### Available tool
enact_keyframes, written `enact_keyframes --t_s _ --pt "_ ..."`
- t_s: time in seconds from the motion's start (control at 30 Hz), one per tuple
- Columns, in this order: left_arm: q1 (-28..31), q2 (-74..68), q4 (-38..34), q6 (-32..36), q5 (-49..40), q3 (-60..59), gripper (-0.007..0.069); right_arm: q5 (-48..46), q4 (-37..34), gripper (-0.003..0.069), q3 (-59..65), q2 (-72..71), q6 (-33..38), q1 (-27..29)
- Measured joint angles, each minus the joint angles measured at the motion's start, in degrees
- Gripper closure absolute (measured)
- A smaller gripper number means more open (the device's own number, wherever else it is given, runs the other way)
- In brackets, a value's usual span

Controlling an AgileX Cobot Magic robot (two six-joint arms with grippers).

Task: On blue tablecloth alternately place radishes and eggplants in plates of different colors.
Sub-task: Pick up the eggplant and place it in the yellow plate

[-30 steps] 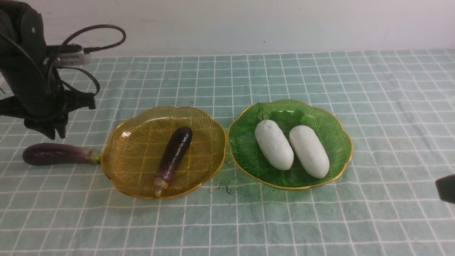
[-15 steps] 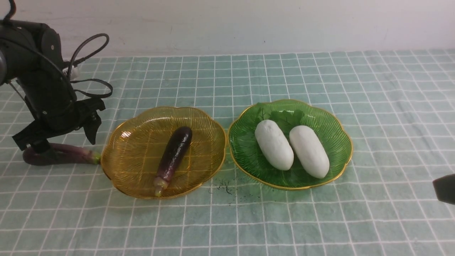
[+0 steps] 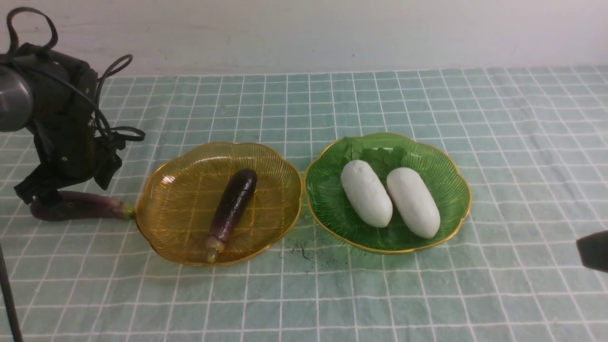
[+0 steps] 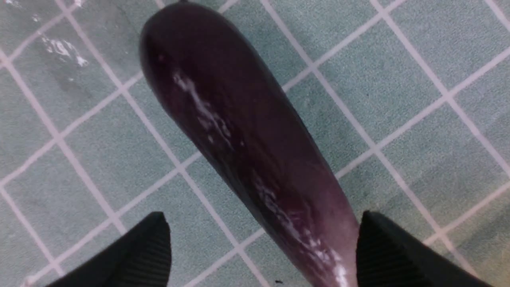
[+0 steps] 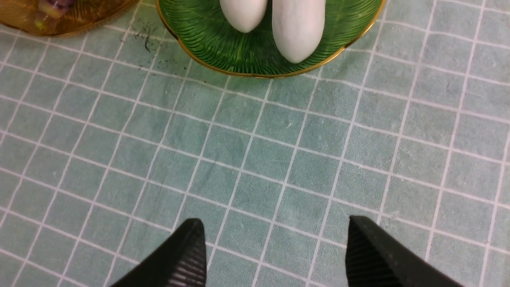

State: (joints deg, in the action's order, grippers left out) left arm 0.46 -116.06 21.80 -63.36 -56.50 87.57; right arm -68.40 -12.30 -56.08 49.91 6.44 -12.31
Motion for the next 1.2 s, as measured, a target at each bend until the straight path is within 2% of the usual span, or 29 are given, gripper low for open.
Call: enact_keyframes --t_s 0.57,0.67,0.73,0.77,0.8,0.83,0.87,1.0,1.2 --pt "0.0 -3.5 1.0 0.5 1.3 0.0 0.0067 0.4 0.0 0.0227 0.0 0.0 0.0 0.0" --pt "0.0 -3.5 1.1 3.0 1.3 0.0 0.0106 0.4 0.0 0.0227 0.0 0.0 0.0 0.0" --pt "0.0 -3.5 1.1 7.0 1.1 0.0 0.0218 0.4 0.0 0.0227 0.0 0.0 0.0 0.0" --pt "0.0 -3.5 1.1 7.0 1.1 0.0 0.0218 0.4 0.0 0.0227 0.0 0.0 0.0 0.0" --pt "0.0 -3.5 1.1 10.9 0.4 0.0 0.0314 0.5 0.0 0.0227 0.0 0.0 0.0 0.0" --pt "0.0 -3.5 1.1 10.9 0.4 0.0 0.0324 0.5 0.0 0.0227 0.0 0.0 0.0 0.0" --pt "0.0 -3.5 1.1 15.2 -0.9 0.0 0.0393 0.5 0.0 0.0227 0.0 0.0 0.0 0.0" --pt "0.0 -3.5 1.2 20.0 -2.8 0.0 0.0388 0.5 0.0 0.0227 0.0 0.0 0.0 0.0" --pt "0.0 -3.5 1.3 22.7 -3.6 0.0 0.0388 0.5 0.0 0.0227 0.0 0.0 0.0 0.0"
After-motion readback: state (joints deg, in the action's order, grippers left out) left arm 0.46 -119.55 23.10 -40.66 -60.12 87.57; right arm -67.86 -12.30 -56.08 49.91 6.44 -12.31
